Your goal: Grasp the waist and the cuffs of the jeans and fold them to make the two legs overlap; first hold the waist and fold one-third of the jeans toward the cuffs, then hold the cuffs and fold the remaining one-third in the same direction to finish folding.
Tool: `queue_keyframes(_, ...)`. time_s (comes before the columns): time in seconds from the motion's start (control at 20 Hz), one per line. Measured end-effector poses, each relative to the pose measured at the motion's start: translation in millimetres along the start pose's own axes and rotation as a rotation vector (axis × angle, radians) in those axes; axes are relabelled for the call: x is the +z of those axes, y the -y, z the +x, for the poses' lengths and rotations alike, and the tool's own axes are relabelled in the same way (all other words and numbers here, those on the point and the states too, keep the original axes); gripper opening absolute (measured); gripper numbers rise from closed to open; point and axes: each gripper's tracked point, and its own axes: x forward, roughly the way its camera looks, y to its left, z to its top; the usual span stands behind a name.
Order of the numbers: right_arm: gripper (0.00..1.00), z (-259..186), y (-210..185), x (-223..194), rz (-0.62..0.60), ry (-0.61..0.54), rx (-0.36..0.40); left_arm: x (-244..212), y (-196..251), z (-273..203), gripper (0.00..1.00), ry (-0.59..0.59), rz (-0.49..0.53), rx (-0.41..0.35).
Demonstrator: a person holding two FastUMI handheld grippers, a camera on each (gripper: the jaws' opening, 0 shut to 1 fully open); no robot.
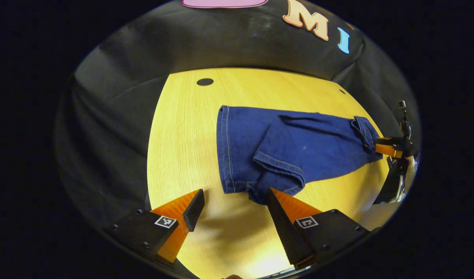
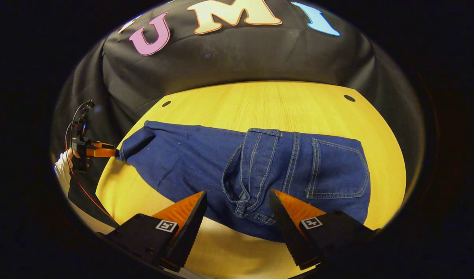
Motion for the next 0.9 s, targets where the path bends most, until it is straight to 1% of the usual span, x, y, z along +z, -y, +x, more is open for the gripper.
queue_keyframes(0.1, 0.96, -1, 1, 2, 0.004, 0.002, -0.007, -8, 5, 0, 0.95, -0.018, 0.007, -0.031)
queue_keyframes(0.15, 0.99, -2, 1, 0, 0.007, 0.002, -0.011, -9, 6, -1, 0.96, -0.022, 0.013, -0.035)
queue_keyframes(0.2, 0.95, -4, 2, 1, 0.007, 0.002, -0.014, -11, 5, -2, 0.95, -0.022, 0.015, -0.038)
queue_keyframes(0.25, 0.99, -4, 1, 0, 0.008, 0.001, -0.015, -12, 5, -4, 0.97, -0.026, 0.018, -0.042)
queue_keyframes(0.3, 0.95, -5, 0, -1, 0.008, 0.001, -0.014, -15, 7, -7, 0.95, -0.029, 0.016, -0.056)
queue_keyframes(0.35, 0.95, -4, -1, -2, 0.009, -0.001, -0.015, -16, 9, -6, 0.95, -0.032, 0.017, -0.061)
queue_keyframes(0.4, 0.99, -4, -2, -3, 0.011, -0.004, -0.014, -18, 8, -4, 0.95, -0.039, 0.019, -0.060)
queue_keyframes(0.45, 1.00, -3, -2, -3, 0.014, -0.007, -0.014, -18, 7, 0, 0.95, -0.046, 0.027, -0.052)
queue_keyframes(0.5, 0.96, -3, -3, -3, 0.017, -0.007, -0.011, -15, 6, 3, 0.96, -0.045, 0.040, -0.044)
queue_keyframes(0.55, 0.96, -3, -3, -2, 0.020, -0.007, -0.009, -11, 7, 8, 0.96, -0.042, 0.049, -0.042)
queue_keyframes(0.6, 1.00, -4, -4, -3, 0.023, -0.006, -0.010, -8, 9, 12, 0.96, -0.042, 0.062, -0.041)
queue_keyframes(0.65, 0.96, -4, -3, -2, 0.025, -0.004, -0.013, -4, 10, 15, 0.96, -0.040, 0.076, -0.039)
queue_keyframes(0.75, 0.95, -6, -1, 1, 0.025, 0.001, -0.020, 5, 9, 20, 0.96, -0.038, 0.100, -0.036)
queue_keyframes(0.8, 0.99, -6, -1, 0, 0.024, 0.001, -0.024, 10, 7, 21, 0.97, -0.037, 0.102, -0.037)
queue_keyframes(0.85, 0.99, -7, 0, 0, 0.022, 0.000, -0.027, 15, 5, 23, 0.97, -0.035, 0.096, -0.041)
queue_keyframes(0.9, 0.95, -7, 0, 0, 0.022, -0.001, -0.031, 17, 4, 26, 0.96, -0.047, 0.072, -0.051)
